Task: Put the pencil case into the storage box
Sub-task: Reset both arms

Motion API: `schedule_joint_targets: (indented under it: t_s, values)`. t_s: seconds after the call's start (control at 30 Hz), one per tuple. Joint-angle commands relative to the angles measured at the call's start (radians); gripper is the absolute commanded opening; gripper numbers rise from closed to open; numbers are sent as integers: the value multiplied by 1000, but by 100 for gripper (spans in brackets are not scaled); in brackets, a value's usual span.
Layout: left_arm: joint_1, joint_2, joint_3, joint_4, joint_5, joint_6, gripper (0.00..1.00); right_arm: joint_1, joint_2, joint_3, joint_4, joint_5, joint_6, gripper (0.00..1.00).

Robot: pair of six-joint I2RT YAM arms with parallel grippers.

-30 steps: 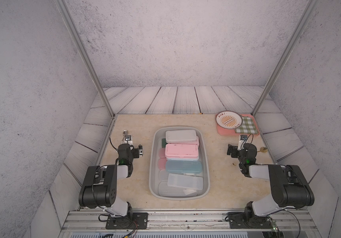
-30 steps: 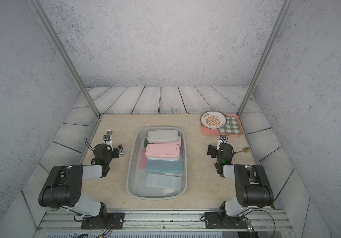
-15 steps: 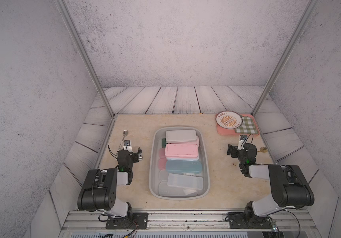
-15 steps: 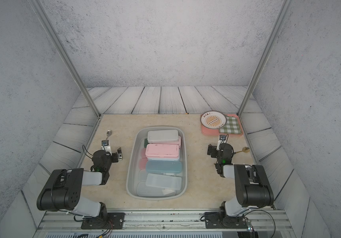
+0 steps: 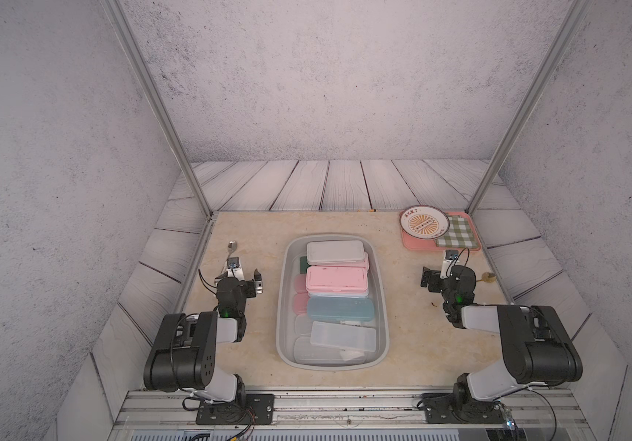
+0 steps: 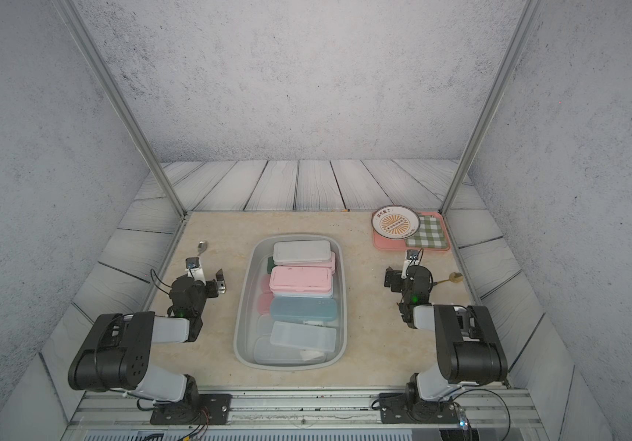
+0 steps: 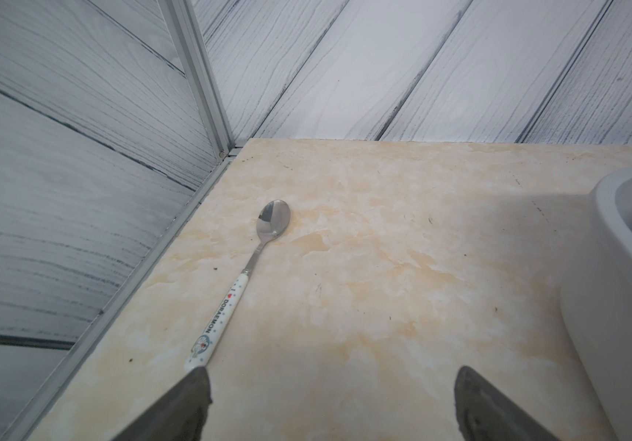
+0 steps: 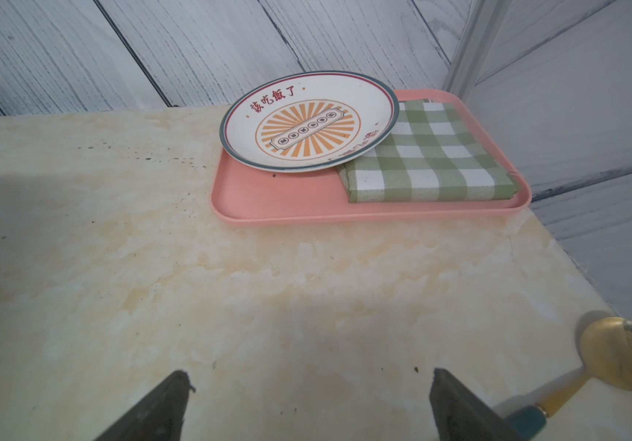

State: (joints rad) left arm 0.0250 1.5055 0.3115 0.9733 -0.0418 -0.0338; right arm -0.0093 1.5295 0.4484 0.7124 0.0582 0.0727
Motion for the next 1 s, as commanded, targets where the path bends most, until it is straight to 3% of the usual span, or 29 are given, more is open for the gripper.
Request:
schedule_joint_targets:
  t_s: [0.0, 0.3, 0.57, 0.8, 0.97]
  values:
    - [-5, -12, -8, 20, -13, -11, 100, 4, -3, 13, -4, -3, -10, 99]
    - [-6, -11, 1, 6, -28, -18, 100, 5, -3, 13, -6, -3, -11, 99]
    - [-13, 1, 75, -125, -164, -70, 100, 5, -4, 13, -7, -3, -11, 99]
    - [-14, 2, 85, -140, -161, -67, 100, 5, -3, 12, -6, -2, -10, 99]
    - [-14, 5, 78, -118, -52, -17, 100, 5, -4, 12, -6, -2, -11, 99]
